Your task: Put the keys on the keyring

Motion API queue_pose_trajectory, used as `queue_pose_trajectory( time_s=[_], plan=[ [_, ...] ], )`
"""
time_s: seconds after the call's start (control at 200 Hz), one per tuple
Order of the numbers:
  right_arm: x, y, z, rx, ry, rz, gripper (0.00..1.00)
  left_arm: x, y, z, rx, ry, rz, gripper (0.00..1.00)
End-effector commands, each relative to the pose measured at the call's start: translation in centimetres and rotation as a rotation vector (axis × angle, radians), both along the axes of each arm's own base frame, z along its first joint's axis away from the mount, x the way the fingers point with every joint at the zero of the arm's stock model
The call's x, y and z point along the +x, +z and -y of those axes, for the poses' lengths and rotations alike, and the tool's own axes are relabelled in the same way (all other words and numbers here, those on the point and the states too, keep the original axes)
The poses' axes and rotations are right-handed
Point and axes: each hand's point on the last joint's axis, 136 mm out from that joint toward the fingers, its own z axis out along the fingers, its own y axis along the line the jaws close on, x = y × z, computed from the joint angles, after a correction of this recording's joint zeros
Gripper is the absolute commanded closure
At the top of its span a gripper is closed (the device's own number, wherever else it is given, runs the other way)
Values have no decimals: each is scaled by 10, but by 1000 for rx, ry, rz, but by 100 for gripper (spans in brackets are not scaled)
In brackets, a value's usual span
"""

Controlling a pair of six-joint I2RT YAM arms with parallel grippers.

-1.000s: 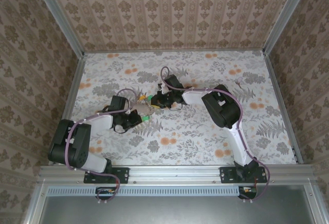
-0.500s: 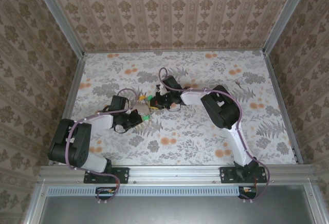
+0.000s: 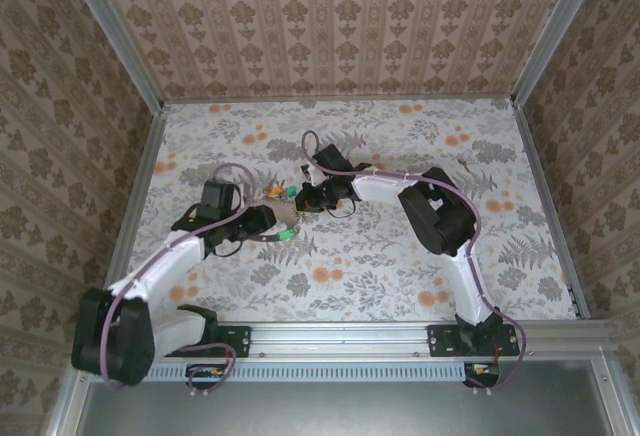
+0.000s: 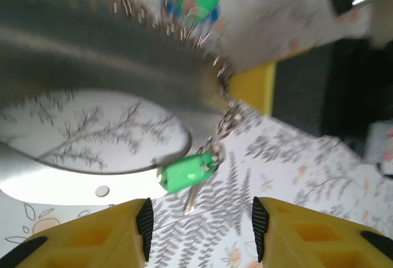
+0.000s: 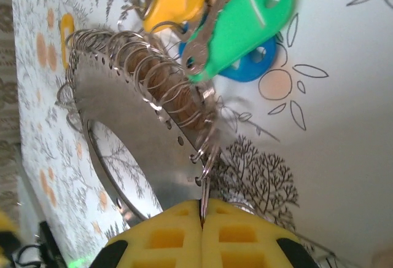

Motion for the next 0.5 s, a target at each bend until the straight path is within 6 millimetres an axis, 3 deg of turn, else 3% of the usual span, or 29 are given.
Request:
queue_pose_trajectory(
  time_s=[0.0,0.305,0.495],
  plan=[
    [2,43,9,-57,100,196,100,5,35,-13,32,31,105,49],
    [-24,92,26,-102,348,509,100,23,118,-20,-20,5,430,48],
    [-50,126,29,-60,489,649,100,23,153,-10,24,-146,633,53]
  ],
)
